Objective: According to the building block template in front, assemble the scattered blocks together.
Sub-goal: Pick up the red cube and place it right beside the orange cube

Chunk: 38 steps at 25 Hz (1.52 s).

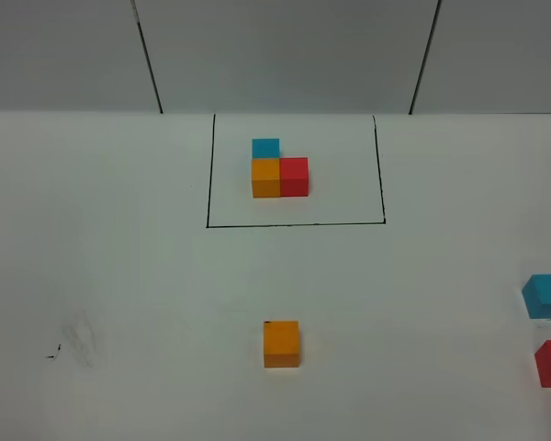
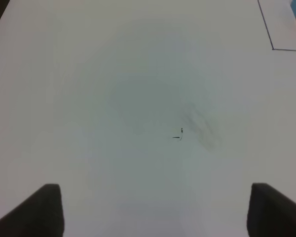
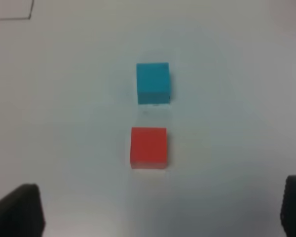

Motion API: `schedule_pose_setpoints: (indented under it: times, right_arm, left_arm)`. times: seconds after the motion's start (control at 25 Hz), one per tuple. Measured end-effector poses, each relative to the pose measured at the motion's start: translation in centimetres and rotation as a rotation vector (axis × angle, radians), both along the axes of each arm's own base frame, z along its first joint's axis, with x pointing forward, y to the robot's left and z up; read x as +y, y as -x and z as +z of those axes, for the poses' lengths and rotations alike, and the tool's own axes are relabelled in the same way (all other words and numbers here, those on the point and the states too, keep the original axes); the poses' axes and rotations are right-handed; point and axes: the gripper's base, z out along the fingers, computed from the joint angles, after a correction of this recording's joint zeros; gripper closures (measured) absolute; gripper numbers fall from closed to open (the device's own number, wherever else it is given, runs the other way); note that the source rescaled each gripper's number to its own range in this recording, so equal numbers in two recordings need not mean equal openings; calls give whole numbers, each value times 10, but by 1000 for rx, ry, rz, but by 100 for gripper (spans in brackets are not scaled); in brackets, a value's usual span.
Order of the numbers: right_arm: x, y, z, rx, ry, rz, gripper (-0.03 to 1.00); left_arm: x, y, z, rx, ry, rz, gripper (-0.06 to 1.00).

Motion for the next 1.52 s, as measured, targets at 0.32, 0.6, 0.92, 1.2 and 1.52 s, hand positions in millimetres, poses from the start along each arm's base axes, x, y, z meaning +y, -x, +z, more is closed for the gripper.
schedule_pose_setpoints:
  times: [0.32,0.6,0.92,1.2,1.52]
  right_arm:
    - [0,-71,-10,200,16,4,-2]
    - [4,-110,-37,339,-50,-36,1]
    - [4,-130,-70,496,-49,-59,3]
    - [4,-140,-89,555,-43,-59,5]
    - [4,-147,-124,588,-40,-48,6]
  left_arm:
    - [0,0,0,0,0,0,28]
    - [0,0,0,0,0,0,28]
    - [0,0,0,0,0,0,28]
    - [0,0,0,0,0,0,28]
    - [0,0,0,0,0,0,28]
